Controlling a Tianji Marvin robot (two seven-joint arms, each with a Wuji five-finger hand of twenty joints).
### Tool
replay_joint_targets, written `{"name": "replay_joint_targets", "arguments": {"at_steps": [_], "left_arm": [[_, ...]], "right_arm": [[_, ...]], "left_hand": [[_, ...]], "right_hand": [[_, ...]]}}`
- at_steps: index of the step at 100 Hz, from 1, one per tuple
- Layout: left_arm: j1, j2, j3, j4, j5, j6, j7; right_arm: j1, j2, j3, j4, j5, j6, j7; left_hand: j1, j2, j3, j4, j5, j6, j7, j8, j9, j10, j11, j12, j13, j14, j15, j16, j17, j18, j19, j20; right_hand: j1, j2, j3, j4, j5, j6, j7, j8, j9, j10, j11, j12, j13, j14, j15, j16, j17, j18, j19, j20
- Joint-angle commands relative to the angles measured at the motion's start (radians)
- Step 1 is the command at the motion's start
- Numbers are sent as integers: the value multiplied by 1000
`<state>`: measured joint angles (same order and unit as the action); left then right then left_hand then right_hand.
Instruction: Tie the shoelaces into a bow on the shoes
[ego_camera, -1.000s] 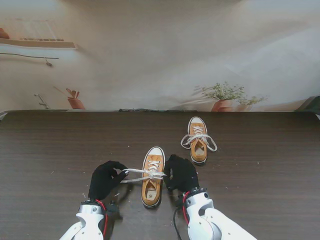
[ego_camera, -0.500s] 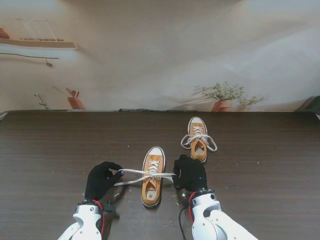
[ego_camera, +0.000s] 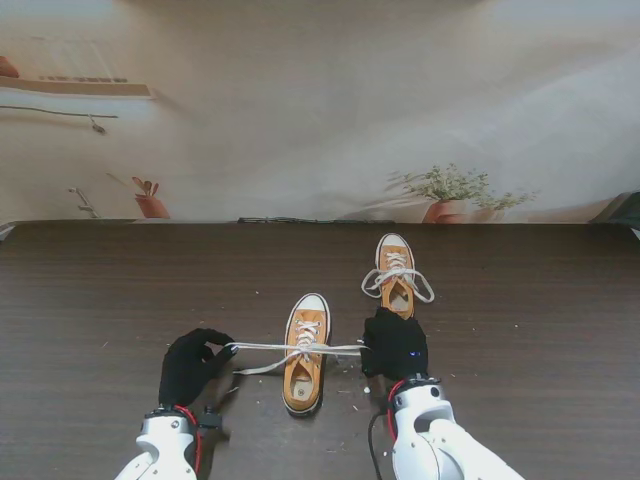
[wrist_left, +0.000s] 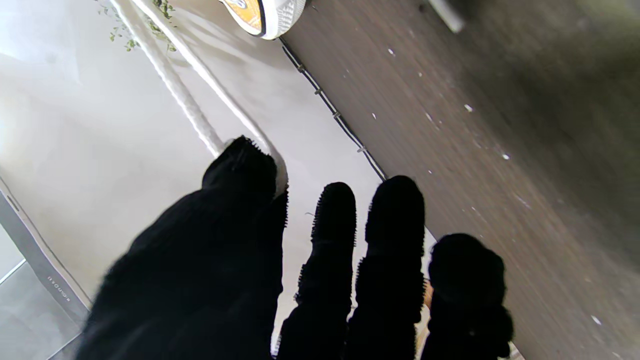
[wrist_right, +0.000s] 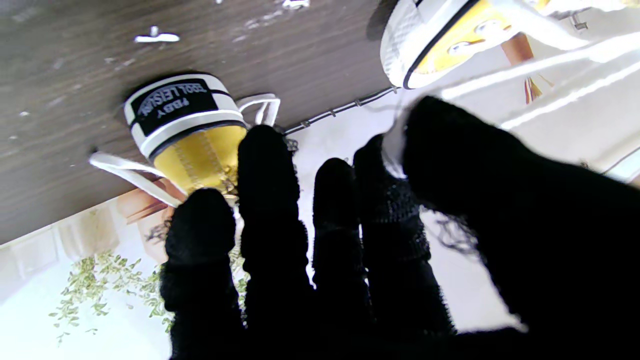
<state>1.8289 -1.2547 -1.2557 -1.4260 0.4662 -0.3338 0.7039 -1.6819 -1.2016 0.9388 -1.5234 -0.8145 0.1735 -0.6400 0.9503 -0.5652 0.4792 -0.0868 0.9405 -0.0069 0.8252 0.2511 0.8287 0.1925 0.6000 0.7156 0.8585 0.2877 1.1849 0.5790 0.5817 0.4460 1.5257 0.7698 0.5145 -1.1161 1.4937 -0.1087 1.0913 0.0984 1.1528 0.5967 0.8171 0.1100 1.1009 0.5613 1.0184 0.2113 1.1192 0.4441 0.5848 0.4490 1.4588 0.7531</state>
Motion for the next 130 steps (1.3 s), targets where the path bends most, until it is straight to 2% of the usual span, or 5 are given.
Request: {"name": "replay_joint_targets", "arguments": {"at_steps": [1, 65, 76, 94, 130], "left_arm": [[7, -2, -8, -8, 1, 22, -1], [35, 9, -27, -50, 22, 75, -24], [56, 11, -48, -87, 47, 53, -10], [120, 36, -65, -198, 130, 59, -52], [233, 106, 26, -488, 423, 454, -214]], "right_arm": [[-7, 12, 8, -8, -4, 11, 25], [-15, 10, 27, -3, -11, 3, -4], [-38, 13, 50, -31, -17, -15, -11], [-104, 35, 110, -127, -29, -23, 91], [-149, 31, 152, -177, 10, -43, 107]], "left_hand": [[11, 0, 53, -2, 44, 39, 19, 3, 21, -3, -8, 2, 20, 5, 16, 21, 15, 84, 10, 21], [-165, 125, 53, 34, -365, 15, -334, 101, -314, -11, -45, -118, -228, -10, -87, 60, -174, 37, -126, 2], [-191, 111, 58, 36, -450, 50, -410, 47, -422, -15, -95, -147, -345, -13, -172, 55, -298, 9, -190, 18], [-197, 82, 52, 36, -475, 79, -448, 19, -494, -18, -165, -198, -517, -1, -461, 12, -513, -36, -343, -35], [-186, 95, -117, 56, -466, 127, -558, 3, -605, -2, -289, -279, -701, 5, -860, -94, -648, -68, -788, -176]], "right_hand": [[75, -10, 76, 69, 72, -68, 54, 14, 8, 9, -13, -5, 19, 13, -6, -19, -5, -7, 4, -9], [-5, 59, 15, -152, -207, -71, -159, -132, -104, 23, -17, 14, -63, 7, -66, 39, -79, -5, -31, -7], [-82, 181, -61, 16, -292, -26, -411, -60, -222, 22, -48, -2, -155, -6, -119, 57, -143, -27, -60, -3], [-143, 132, -232, -69, -500, 1, -506, -186, -351, 9, -161, -108, -310, 5, -327, 0, -306, -46, -239, -83], [-187, 218, -305, -80, -530, 3, -493, -245, -359, 16, -191, -128, -341, 25, -398, -24, -352, -37, -310, -111]]}}
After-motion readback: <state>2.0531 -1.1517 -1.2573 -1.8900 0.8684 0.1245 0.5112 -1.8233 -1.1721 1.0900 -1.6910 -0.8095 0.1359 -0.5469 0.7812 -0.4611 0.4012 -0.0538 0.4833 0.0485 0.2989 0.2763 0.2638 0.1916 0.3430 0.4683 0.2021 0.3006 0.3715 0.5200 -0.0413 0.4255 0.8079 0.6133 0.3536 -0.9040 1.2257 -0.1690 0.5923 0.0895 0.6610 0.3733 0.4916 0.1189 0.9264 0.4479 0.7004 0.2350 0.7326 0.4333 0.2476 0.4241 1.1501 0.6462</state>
